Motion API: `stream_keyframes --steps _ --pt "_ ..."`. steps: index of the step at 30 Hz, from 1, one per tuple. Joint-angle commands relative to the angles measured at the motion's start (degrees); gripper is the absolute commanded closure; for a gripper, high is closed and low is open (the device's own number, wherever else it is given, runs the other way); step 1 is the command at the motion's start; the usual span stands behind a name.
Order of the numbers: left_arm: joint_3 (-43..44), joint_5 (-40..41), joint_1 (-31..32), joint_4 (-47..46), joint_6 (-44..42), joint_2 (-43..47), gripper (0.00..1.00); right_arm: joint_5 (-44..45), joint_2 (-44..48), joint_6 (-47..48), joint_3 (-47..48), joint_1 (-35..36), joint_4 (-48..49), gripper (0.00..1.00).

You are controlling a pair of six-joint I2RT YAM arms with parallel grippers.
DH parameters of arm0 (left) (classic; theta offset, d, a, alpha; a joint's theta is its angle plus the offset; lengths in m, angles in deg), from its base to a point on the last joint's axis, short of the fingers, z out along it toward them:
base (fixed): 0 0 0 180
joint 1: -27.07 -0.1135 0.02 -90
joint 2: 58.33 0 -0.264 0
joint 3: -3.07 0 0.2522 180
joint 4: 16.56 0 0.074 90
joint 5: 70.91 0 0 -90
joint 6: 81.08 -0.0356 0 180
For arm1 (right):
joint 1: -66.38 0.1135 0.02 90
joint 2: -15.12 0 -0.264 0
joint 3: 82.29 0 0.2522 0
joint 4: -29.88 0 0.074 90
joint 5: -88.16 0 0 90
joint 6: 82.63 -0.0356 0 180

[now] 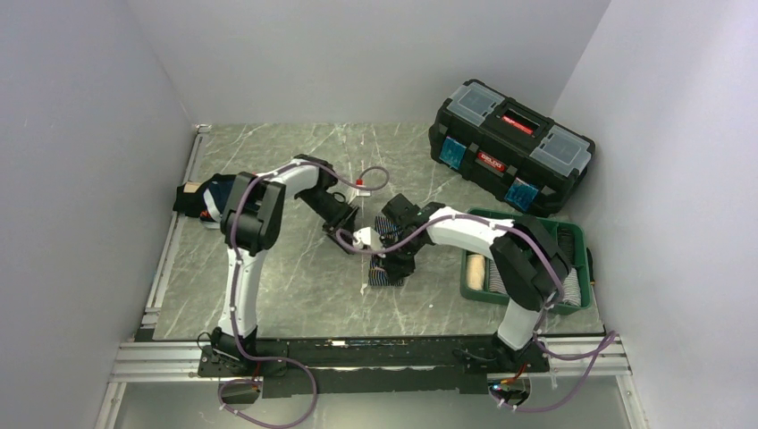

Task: Roll the underwear
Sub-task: Roll the underwear to the center of the board.

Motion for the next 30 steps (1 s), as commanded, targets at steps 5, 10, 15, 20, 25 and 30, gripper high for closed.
stream_keyframes --steps 5,10,15,20,25,30 --pt "-14.18 4.71 -7.68 -15.62 7.57 17.37 0.51 -19.38 -9.90 5.25 8.25 -9.74 -15.99 1.00" --pt "-28.34 9.06 -9.62 -31.31 9.91 31.14 0.50 -25.50 -20.30 11.91 16.80 -14.38 -27.52 1.00" --pt "-37.88 12.24 -7.44 -40.83 6.75 45.09 0.47 -29.06 -29.61 17.58 25.14 -16.77 -37.72 0.98" --pt "-44.40 18.77 0.00 -48.33 3.95 54.75 0.42 -30.19 -36.94 20.01 32.86 -17.30 -44.80 0.97" --pt "-44.65 26.78 11.17 -52.54 1.32 55.51 0.33 -31.16 -41.18 20.93 36.21 -17.38 -47.61 0.96" --pt "-39.38 30.47 18.12 -53.06 -0.28 47.72 0.29 -31.35 -43.22 21.10 38.09 -17.32 -49.34 0.93"
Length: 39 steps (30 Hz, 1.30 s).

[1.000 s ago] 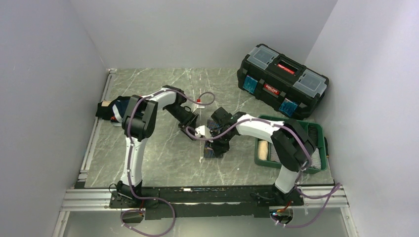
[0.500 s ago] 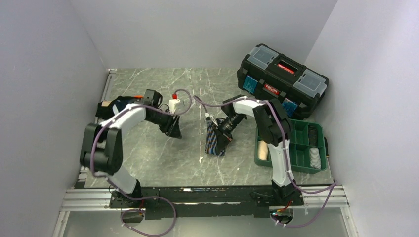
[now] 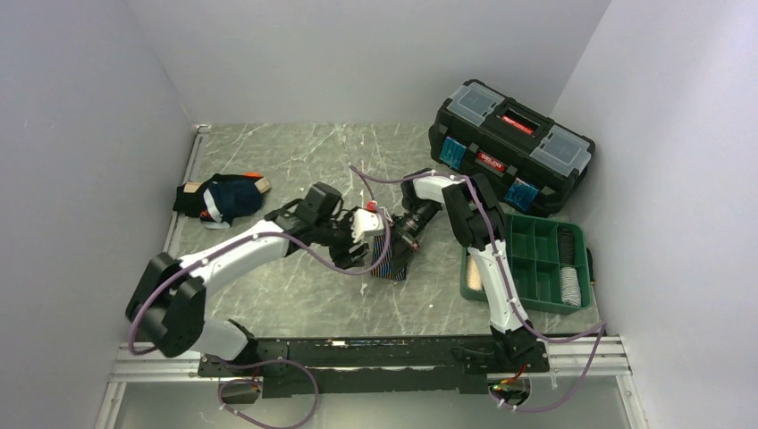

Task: Roll the underwear
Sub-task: Roll the underwear to the center of the board.

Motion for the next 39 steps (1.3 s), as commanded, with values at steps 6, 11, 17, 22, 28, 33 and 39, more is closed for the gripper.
stream_keyframes --steps 6,11,17,22,28,33,39 --pt "8.34 6.24 8.11 -3.97 -2.59 -13.44 0.24 2.39 -1.80 2.17 0.80 0.20 3.32 0.93" --pt "8.99 6.06 10.35 -3.51 -2.86 -16.65 0.23 2.43 -2.46 2.07 1.27 0.21 3.07 0.93" --pt "10.08 7.46 12.14 -3.93 -2.63 -19.81 0.23 2.52 -2.11 1.62 0.96 0.23 3.55 0.93" --pt "10.82 8.51 12.80 -4.46 -2.37 -22.39 0.24 2.61 -2.02 1.46 0.81 0.25 3.77 0.93" --pt "11.52 8.42 12.90 -3.88 -2.02 -24.50 0.32 2.70 -1.64 1.11 0.49 0.25 4.29 0.93" --pt "10.99 6.51 12.86 -2.32 -1.59 -25.46 0.59 2.99 -1.15 0.31 0.07 0.30 5.12 0.91" --pt "10.32 4.03 12.90 0.26 -2.16 -27.31 0.90 3.78 1.99 -1.49 -0.95 0.19 7.07 0.78"
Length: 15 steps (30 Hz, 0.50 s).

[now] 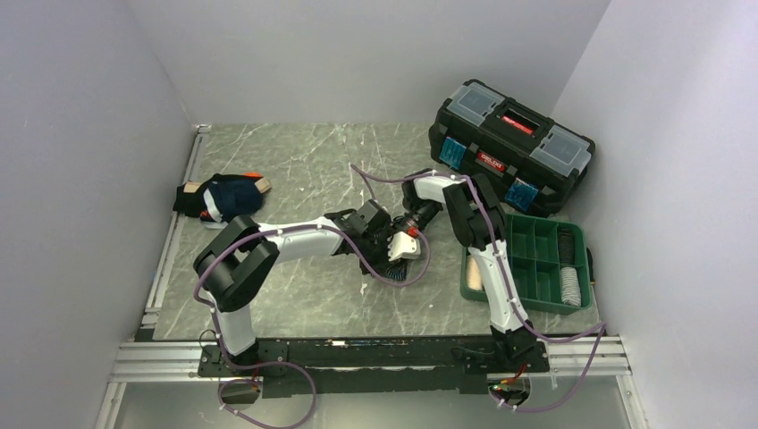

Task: Roll the underwear
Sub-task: Roll the underwear to the center of the board.

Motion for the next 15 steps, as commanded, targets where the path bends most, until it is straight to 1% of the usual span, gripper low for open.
stream_keyframes --steps 1,2,4,6,8,15 --pt "0.17 -3.27 0.34 3.24 -0.76 -3.01 0.95 4.47 3.16 0.43 -1.22 0.43 7.69 0.75" --pt "0.32 -3.66 0.38 3.64 -0.89 -3.43 1.00 4.62 3.88 0.11 -1.38 0.38 8.08 0.69" --pt "0.88 -4.29 0.34 4.57 -1.23 -4.22 1.00 4.94 5.46 -0.60 -1.81 0.03 8.97 0.59" --pt "1.31 -4.69 0.38 5.38 -1.52 -4.95 1.00 5.17 7.62 -1.65 -2.49 -0.58 9.88 0.51" --pt "1.59 -5.02 0.36 5.85 -1.80 -5.20 1.00 5.61 9.68 -2.52 -2.84 -1.56 10.72 0.49" --pt "1.38 -5.52 0.25 6.92 -1.86 -5.51 1.00 8.96 14.97 -3.01 -3.00 -5.70 10.09 0.47"
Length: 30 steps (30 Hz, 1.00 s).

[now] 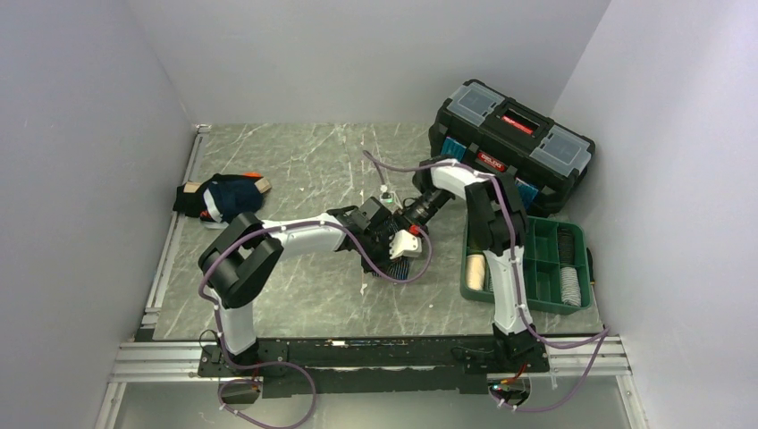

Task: Roll the underwear
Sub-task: Roll the underwear to the center of the board.

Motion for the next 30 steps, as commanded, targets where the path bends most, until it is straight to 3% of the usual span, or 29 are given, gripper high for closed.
stream_keyframes --steps 1,10,19,24,30 --pt "-1.21 -2.64 0.69 4.77 -0.58 -3.52 1.00 3.12 5.52 1.01 0.00 -3.59 1.80 0.46" --pt "3.87 -12.03 -4.30 11.37 0.45 -7.01 1.00 3.59 16.03 -0.45 -4.42 -12.83 4.65 0.48" --pt "16.09 -27.75 -12.02 26.60 0.33 -19.79 1.00 6.72 35.54 -11.05 -18.77 -14.97 22.47 0.49" --pt "25.51 -34.61 -14.92 39.25 -1.75 -28.28 1.00 12.81 46.18 -15.16 -28.06 -11.06 34.67 0.48" --pt "37.77 -39.17 -15.93 53.16 -4.94 -38.80 1.00 25.31 52.43 -16.95 -35.30 2.39 44.45 0.47"
